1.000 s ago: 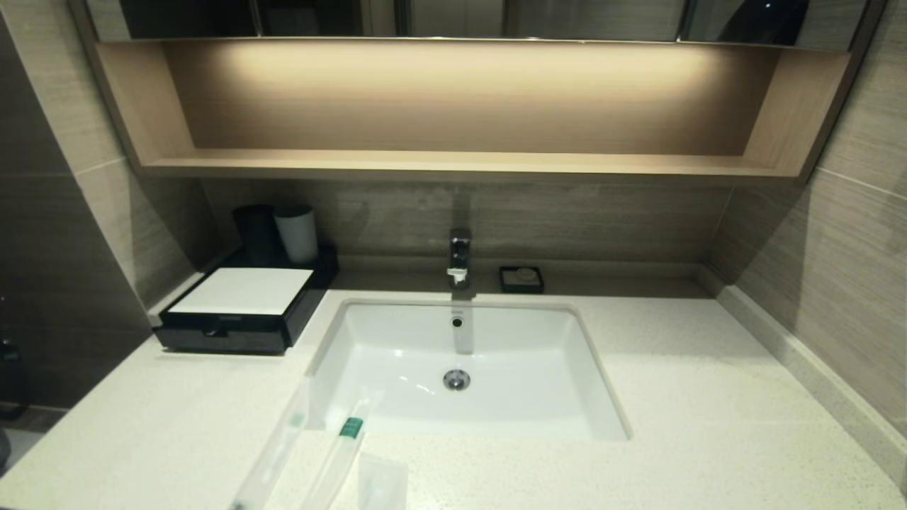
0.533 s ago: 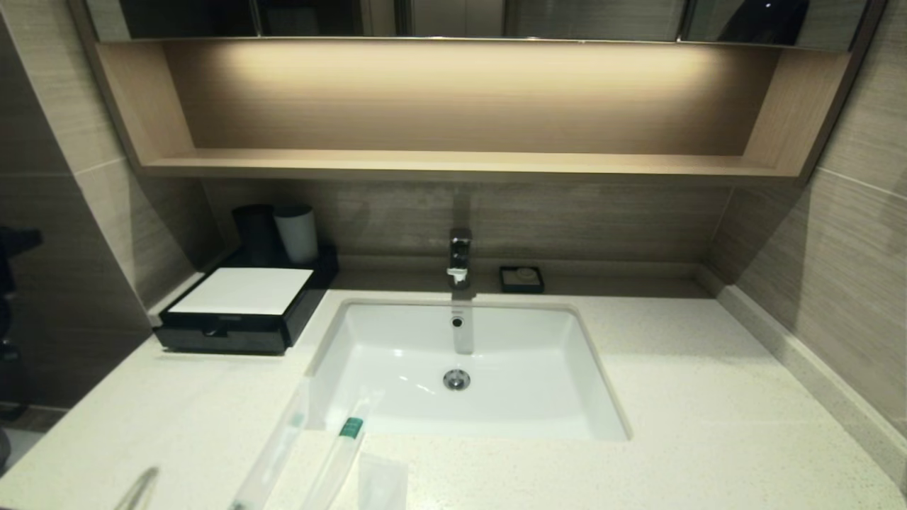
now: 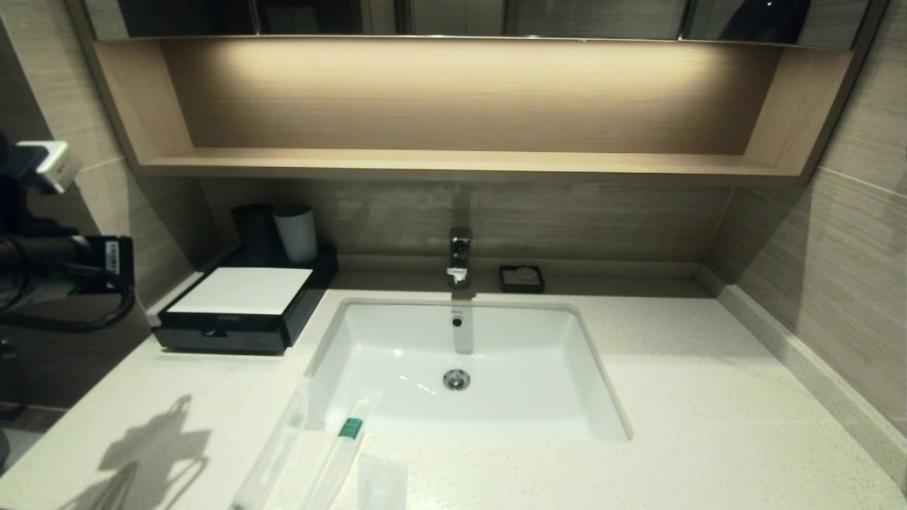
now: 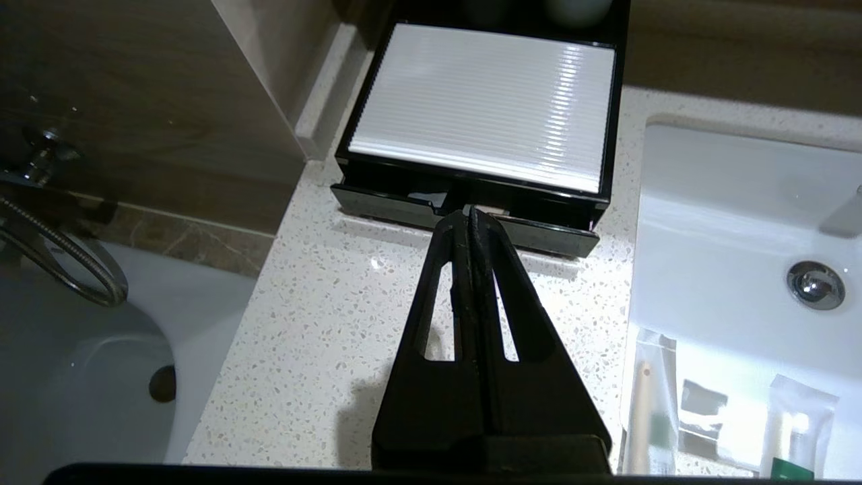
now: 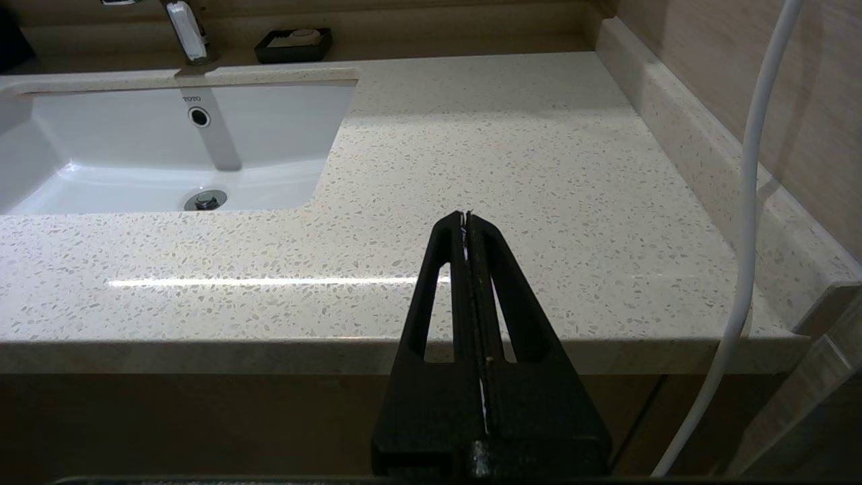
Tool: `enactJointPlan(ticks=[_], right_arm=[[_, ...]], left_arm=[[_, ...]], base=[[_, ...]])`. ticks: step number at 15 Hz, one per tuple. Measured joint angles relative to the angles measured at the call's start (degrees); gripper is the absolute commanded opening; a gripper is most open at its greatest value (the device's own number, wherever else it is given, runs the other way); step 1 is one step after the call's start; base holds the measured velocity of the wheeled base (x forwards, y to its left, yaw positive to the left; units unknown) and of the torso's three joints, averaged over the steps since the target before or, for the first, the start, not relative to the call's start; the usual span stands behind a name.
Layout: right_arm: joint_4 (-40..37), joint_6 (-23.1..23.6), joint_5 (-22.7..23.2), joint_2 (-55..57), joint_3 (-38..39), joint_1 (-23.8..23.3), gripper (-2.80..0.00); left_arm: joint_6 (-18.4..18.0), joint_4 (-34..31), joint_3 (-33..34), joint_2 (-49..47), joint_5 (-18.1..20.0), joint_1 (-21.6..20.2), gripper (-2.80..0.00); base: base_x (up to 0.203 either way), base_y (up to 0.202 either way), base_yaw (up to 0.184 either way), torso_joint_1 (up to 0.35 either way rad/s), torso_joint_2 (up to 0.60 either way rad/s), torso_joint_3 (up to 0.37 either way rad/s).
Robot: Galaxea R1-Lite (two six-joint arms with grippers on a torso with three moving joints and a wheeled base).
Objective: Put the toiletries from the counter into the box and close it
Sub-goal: Open the drawer
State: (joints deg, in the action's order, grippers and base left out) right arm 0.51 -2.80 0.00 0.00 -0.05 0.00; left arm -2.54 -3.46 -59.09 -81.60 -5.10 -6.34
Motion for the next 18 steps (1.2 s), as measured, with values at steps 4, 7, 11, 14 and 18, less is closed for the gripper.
enactJointPlan(ticks=[4, 7, 11, 14, 18], right_arm=[[0.0, 0.0, 0.0, 0.0, 0.0, 0.0, -2.80], [0.0, 0.0, 0.0, 0.0, 0.0, 0.0, -2.80], [0.0, 0.0, 0.0, 0.0, 0.0, 0.0, -2.80], [0.0, 0.0, 0.0, 0.0, 0.0, 0.0, -2.80], [0.0, 0.0, 0.0, 0.0, 0.0, 0.0, -2.80]], left_arm=[[0.0, 0.1, -1.2, -6.5, -0.4, -0.4, -2.80], [0.2, 0.7, -1.5, -9.9, -0.2, -0.3, -2.80], [0.0, 7.3, -0.8, -14.0, -0.2, -0.3, -2.80], [-0.1, 9.5, -0.6, -16.8, -0.1, -0.3, -2.80], [0.0, 11.1, 0.6, -19.8, 0.3, -0.2, -2.80]], base=[[0.000, 0.000, 0.000, 0.000, 0.00, 0.000], [0.000, 0.000, 0.000, 0.000, 0.00, 0.000], [0.000, 0.000, 0.000, 0.000, 0.00, 0.000], [0.000, 0.000, 0.000, 0.000, 0.00, 0.000], [0.000, 0.000, 0.000, 0.000, 0.00, 0.000]])
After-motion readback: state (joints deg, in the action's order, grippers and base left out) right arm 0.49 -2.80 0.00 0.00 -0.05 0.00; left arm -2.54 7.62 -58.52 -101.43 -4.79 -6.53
